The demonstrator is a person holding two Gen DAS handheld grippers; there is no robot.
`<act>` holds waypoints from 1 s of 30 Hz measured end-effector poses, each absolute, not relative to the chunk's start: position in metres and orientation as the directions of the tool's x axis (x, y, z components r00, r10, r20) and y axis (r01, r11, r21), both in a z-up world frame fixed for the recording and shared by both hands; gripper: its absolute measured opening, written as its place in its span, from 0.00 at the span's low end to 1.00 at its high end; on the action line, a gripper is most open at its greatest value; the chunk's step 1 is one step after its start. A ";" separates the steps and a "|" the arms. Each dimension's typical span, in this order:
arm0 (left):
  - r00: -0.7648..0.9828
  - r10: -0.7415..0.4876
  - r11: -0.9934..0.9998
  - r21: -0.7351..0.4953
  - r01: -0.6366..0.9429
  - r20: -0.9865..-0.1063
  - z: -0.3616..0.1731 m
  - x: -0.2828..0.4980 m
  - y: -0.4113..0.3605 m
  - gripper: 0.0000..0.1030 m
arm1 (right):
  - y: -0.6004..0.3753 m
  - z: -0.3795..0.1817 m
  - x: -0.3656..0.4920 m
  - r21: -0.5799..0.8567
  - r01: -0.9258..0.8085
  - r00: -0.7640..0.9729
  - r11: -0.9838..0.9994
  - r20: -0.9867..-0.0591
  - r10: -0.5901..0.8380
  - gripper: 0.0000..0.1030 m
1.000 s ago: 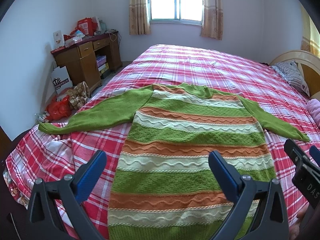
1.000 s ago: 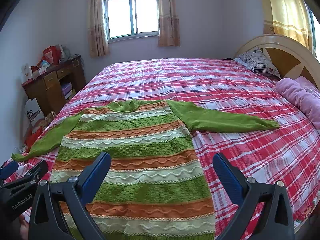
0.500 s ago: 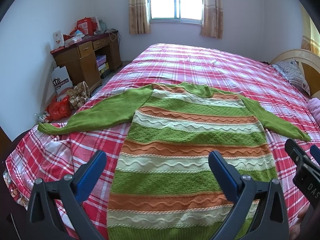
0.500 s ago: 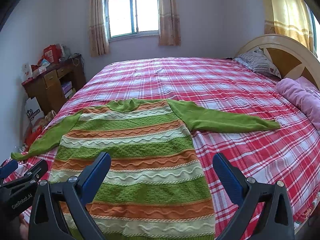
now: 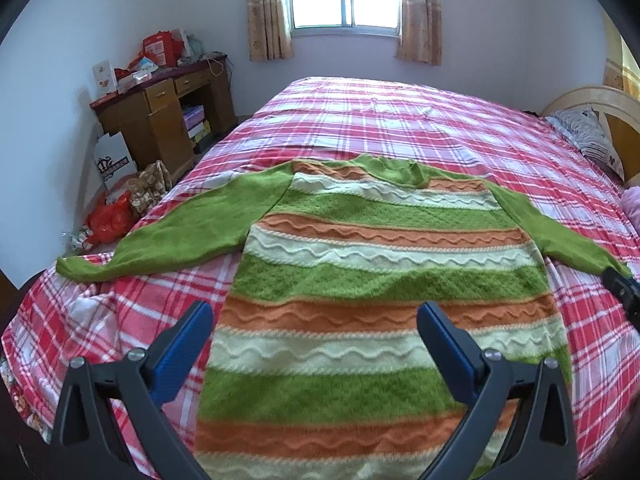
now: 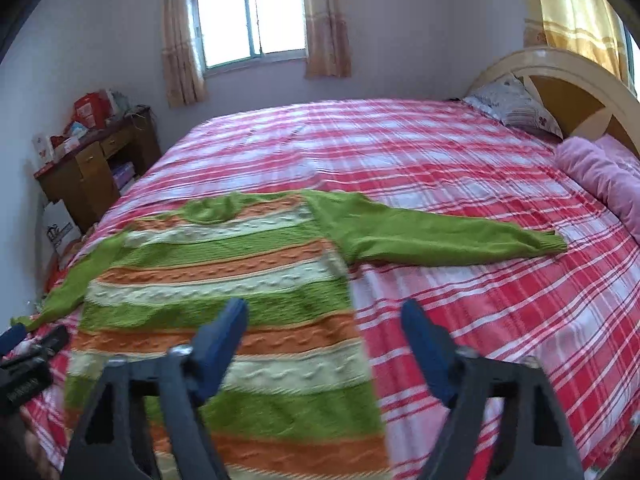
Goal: Fold small clothes
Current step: 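Grasp the green sleeve cuff with the right gripper, then lift the sleeve and fold it across the sweater body, open right gripper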
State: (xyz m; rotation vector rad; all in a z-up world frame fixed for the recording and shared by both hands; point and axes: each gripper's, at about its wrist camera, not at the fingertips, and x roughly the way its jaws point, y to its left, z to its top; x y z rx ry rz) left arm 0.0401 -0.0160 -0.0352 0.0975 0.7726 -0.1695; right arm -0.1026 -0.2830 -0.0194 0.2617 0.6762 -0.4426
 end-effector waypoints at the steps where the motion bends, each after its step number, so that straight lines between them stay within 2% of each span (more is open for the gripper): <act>1: 0.701 -0.120 0.982 0.017 0.186 -0.703 -0.038 0.046 -0.017 1.00 | -0.297 -0.023 -0.103 0.102 0.492 0.683 0.864 -0.661 -0.311 0.54; 3: 0.701 -0.128 0.982 0.006 0.186 -0.702 -0.042 0.054 -0.021 1.00 | -0.346 -0.033 -0.110 0.155 0.557 0.659 0.816 -0.681 -0.320 0.42; 9: 0.682 -0.123 0.983 0.003 0.181 -0.721 -0.057 0.072 -0.032 1.00 | -0.517 -0.067 -0.168 0.416 0.732 0.653 0.540 -0.653 -0.383 0.41; 12: 0.636 -0.133 0.985 -0.029 0.171 -0.760 -0.069 0.084 -0.036 1.00 | -0.576 -0.088 -0.181 0.429 0.791 0.601 0.436 -0.679 -0.422 0.41; 15: 0.619 -0.136 0.985 -0.039 0.167 -0.773 -0.077 0.090 -0.041 1.00 | -0.617 -0.106 -0.185 0.462 0.806 0.587 0.371 -0.701 -0.404 0.41; 17: 0.626 -0.116 0.987 -0.017 0.162 -0.771 -0.081 0.092 -0.045 1.00 | -0.631 -0.113 -0.182 0.506 0.787 0.615 0.353 -0.691 -0.380 0.41; 20: 0.613 -0.107 0.987 -0.010 0.161 -0.783 -0.085 0.097 -0.050 1.00 | -0.638 -0.115 -0.160 0.475 0.795 0.602 0.378 -0.700 -0.385 0.40; 22: 0.605 -0.109 0.987 -0.012 0.162 -0.789 -0.088 0.099 -0.053 1.00 | -0.638 -0.114 -0.146 0.461 0.775 0.616 0.433 -0.702 -0.357 0.29; 23: 0.603 -0.109 0.986 -0.011 0.164 -0.790 -0.089 0.100 -0.054 1.00 | -0.637 -0.114 -0.135 0.454 0.760 0.622 0.464 -0.716 -0.318 0.10; 27: 0.602 -0.109 0.984 -0.001 0.177 -0.791 -0.092 0.101 -0.060 1.00 | -0.630 -0.114 -0.127 0.393 0.783 0.582 0.482 -0.737 -0.343 0.07; 30: 0.604 -0.121 0.981 -0.001 0.195 -0.787 -0.090 0.099 -0.059 1.00 | -0.624 -0.101 -0.137 0.424 0.775 0.604 0.468 -0.716 -0.350 0.07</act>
